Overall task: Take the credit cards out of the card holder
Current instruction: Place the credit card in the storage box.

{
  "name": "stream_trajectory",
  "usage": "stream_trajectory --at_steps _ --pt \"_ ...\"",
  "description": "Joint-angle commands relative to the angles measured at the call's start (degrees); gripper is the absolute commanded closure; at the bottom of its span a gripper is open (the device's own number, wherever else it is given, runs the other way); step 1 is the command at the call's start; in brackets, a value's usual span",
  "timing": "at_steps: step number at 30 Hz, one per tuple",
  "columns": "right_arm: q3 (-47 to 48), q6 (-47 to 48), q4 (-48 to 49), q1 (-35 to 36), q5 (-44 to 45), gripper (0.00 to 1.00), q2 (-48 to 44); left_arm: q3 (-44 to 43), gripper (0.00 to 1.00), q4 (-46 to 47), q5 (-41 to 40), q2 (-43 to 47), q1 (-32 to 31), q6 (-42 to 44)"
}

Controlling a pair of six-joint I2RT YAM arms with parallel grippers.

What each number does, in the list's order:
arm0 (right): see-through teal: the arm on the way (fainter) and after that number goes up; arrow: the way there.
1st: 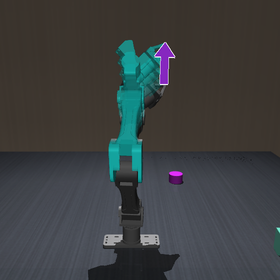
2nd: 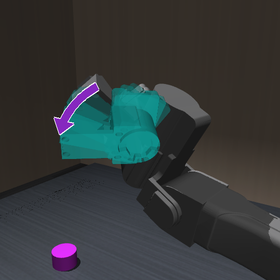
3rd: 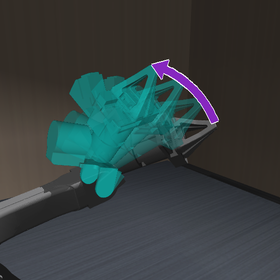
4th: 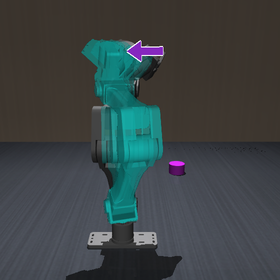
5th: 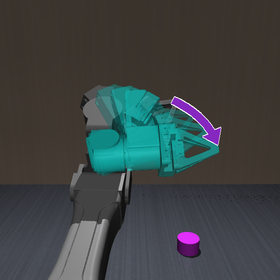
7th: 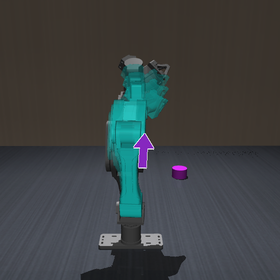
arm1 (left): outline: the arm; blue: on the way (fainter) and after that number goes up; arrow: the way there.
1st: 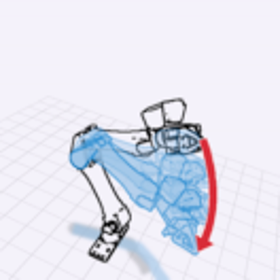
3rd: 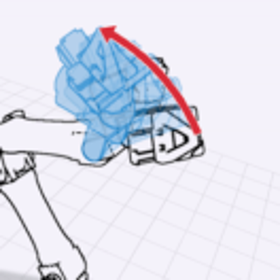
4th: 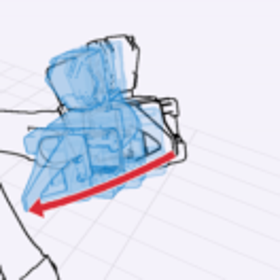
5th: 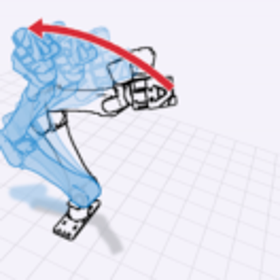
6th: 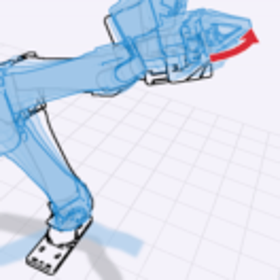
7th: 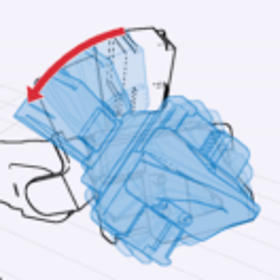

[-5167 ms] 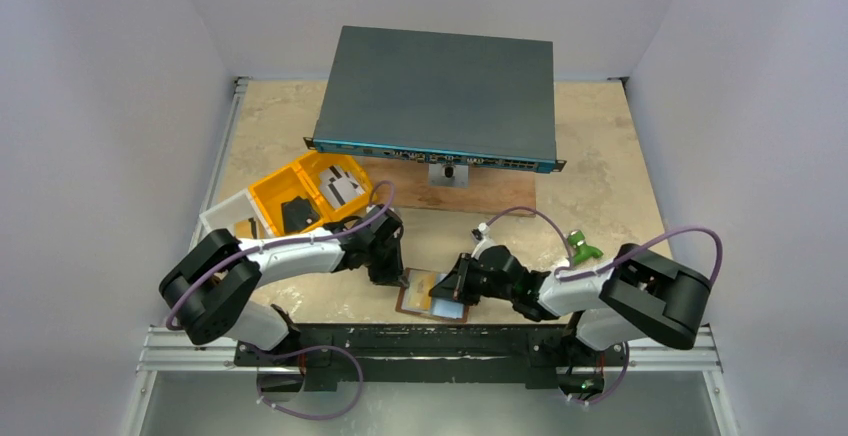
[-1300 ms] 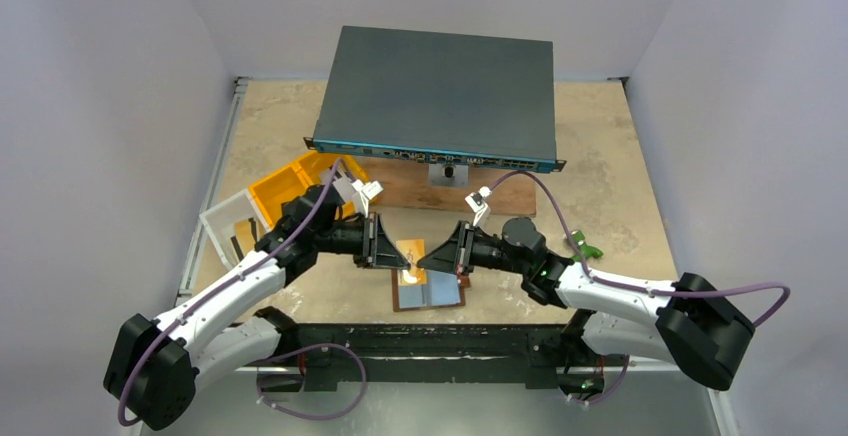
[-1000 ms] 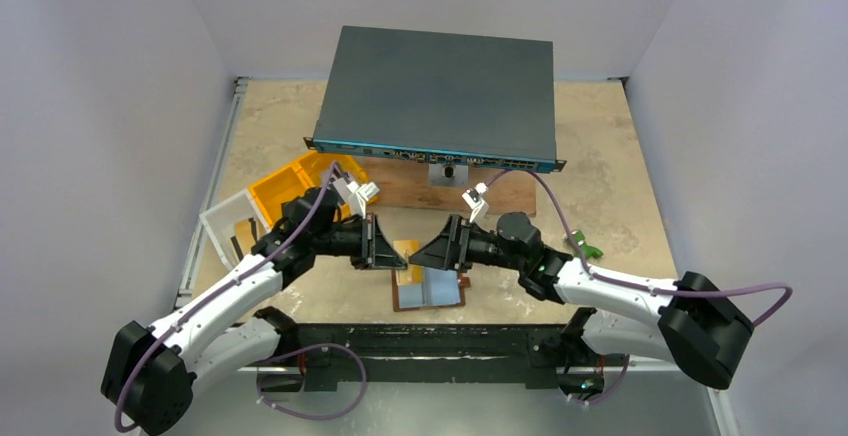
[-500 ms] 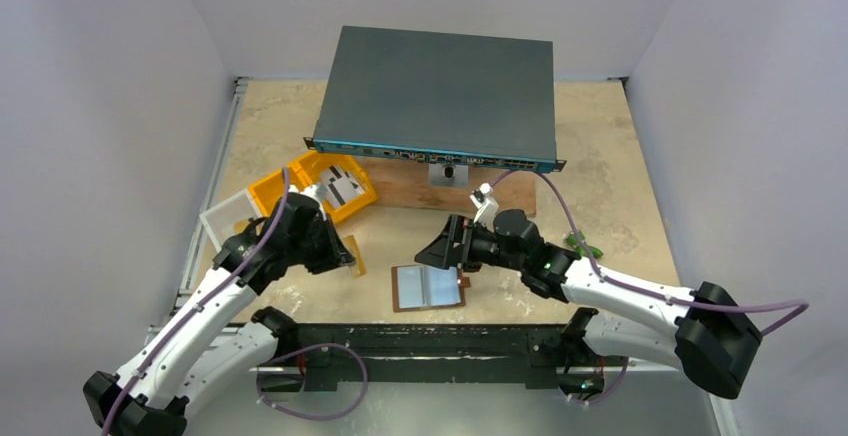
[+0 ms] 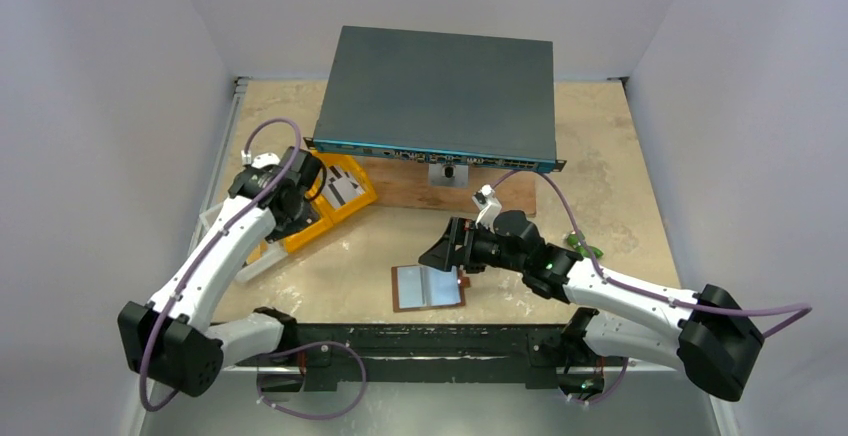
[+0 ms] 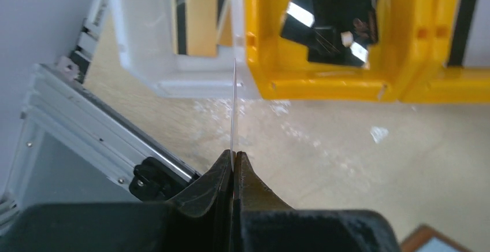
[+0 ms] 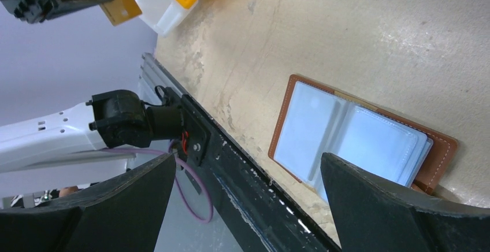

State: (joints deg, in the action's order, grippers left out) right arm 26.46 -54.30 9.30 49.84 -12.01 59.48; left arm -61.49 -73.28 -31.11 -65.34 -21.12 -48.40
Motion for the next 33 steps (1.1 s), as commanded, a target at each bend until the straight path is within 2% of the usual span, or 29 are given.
stream_trajectory --at_steps 1,7,13,18,25,27,30,33 --pt "2.4 2.6 -0.5 0.1 0.2 0.01 -1.2 -3.1 1.00 0.0 -9.9 -4.4 6.4 2.1" --pt "3.5 4.3 -3.1 0.1 -0.8 0.01 -1.1 -5.0 1.00 3.6 -12.4 -12.3 15.4 5.5" --pt "4.7 5.2 -4.3 0.1 -1.5 0.01 -0.6 -8.4 1.00 6.4 -7.7 -18.7 23.6 8.9" --pt "5.0 5.3 -4.4 0.1 -1.7 0.01 -0.4 -11.7 1.00 6.5 -6.8 -23.0 25.5 10.1" --pt "5.1 5.1 -5.2 0.0 -1.4 0.01 -0.6 -11.4 0.99 7.0 -5.8 -26.4 29.1 10.1" --pt "5.1 5.0 -5.2 0.1 -1.4 0.01 -0.4 -11.1 0.94 7.4 -4.7 -26.6 29.6 10.4" --pt "5.3 4.9 -5.2 0.1 -1.4 0.01 -0.1 -10.5 0.81 7.8 -3.3 -25.9 29.9 10.7" --pt "5.4 4.8 -5.3 0.1 -1.5 0.01 0.1 -9.8 0.62 8.1 -2.6 -24.8 30.0 10.8"
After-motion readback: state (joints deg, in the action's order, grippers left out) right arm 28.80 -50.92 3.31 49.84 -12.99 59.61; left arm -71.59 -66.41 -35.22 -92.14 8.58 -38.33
